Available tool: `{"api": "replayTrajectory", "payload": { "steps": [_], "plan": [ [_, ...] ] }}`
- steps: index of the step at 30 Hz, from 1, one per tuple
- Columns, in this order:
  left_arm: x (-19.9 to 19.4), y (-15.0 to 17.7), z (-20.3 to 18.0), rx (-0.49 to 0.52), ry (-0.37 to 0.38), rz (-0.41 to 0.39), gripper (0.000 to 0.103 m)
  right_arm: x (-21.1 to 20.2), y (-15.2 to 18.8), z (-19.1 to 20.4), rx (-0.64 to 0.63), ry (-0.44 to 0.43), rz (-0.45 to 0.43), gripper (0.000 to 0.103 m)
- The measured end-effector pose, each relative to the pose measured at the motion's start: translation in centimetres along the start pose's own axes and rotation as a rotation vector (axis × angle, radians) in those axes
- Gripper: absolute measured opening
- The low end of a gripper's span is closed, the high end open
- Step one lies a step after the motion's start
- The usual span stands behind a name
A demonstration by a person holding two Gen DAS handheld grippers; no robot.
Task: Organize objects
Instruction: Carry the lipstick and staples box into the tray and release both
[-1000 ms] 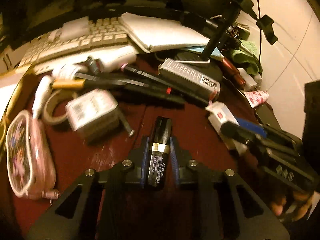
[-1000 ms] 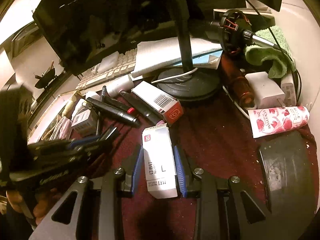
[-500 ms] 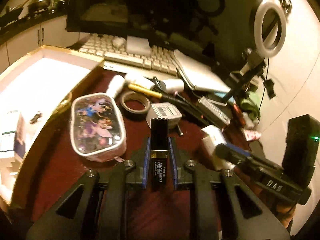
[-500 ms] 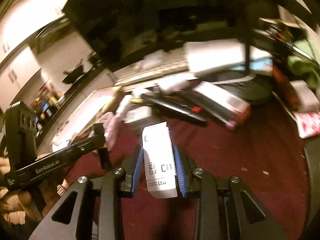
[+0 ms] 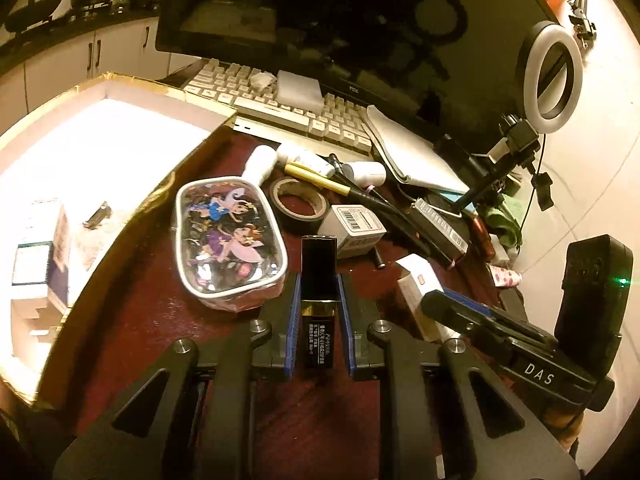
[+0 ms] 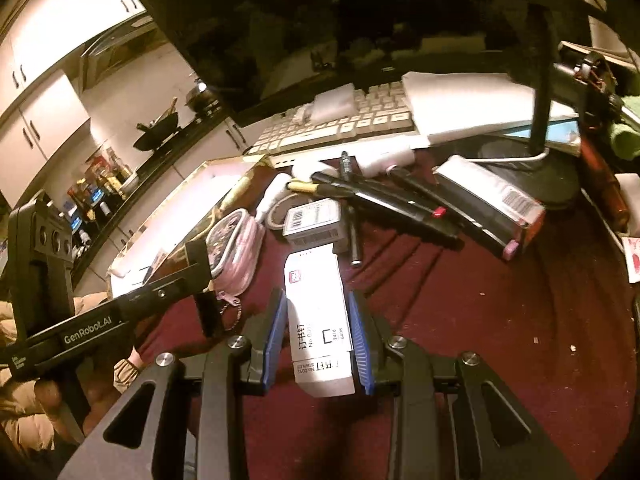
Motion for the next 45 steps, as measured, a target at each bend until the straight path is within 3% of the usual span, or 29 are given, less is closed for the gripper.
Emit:
{"api": "replayTrajectory", "payload": {
  "steps": [6,13,18,25,30,39,45],
  "plan": [
    [-3.9,-0.4,2.2,-0.053,-0.011,-0.058,0.017,0.7,-1.2,3.7,-0.087,-0.072,0.002,0.031],
    [-9.3,-1.1,7.6,-0.160,-0.080,-0.112,0.017,3.5,-3.5,9.9,-0.205,-0.181,0.045,0.031],
    [-12.0,-1.1,11.8,-0.208,-0.186,-0.142,0.017,6.3,-5.5,14.0,-0.261,-0.232,0.073,0.031],
    [-10.1,-1.1,17.3,-0.291,-0.272,-0.081,0.017,11.2,-9.0,17.5,-0.299,-0.221,0.109,0.031],
    [-7.8,-1.1,19.2,-0.317,-0.270,-0.013,0.017,14.4,-11.7,17.8,-0.213,-0.243,0.153,0.031],
    [-5.8,-1.4,19.0,-0.321,-0.244,0.034,0.017,18.5,-12.5,17.6,-0.185,-0.197,0.186,0.032],
    [-5.0,-0.9,18.5,-0.306,-0.253,0.049,0.017,19.0,-12.0,18.0,-0.218,-0.166,0.173,0.032]
  ]
}}
Point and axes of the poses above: each gripper's, at about its wrist camera, not at the fingertips, and x roughly the way its jaws point, z to its left, y to its underside, the point moved 1 cm from there along x, roughly the way its jaws point, and after that the axes turned 10 degrees about z, right-handed, at the moved point
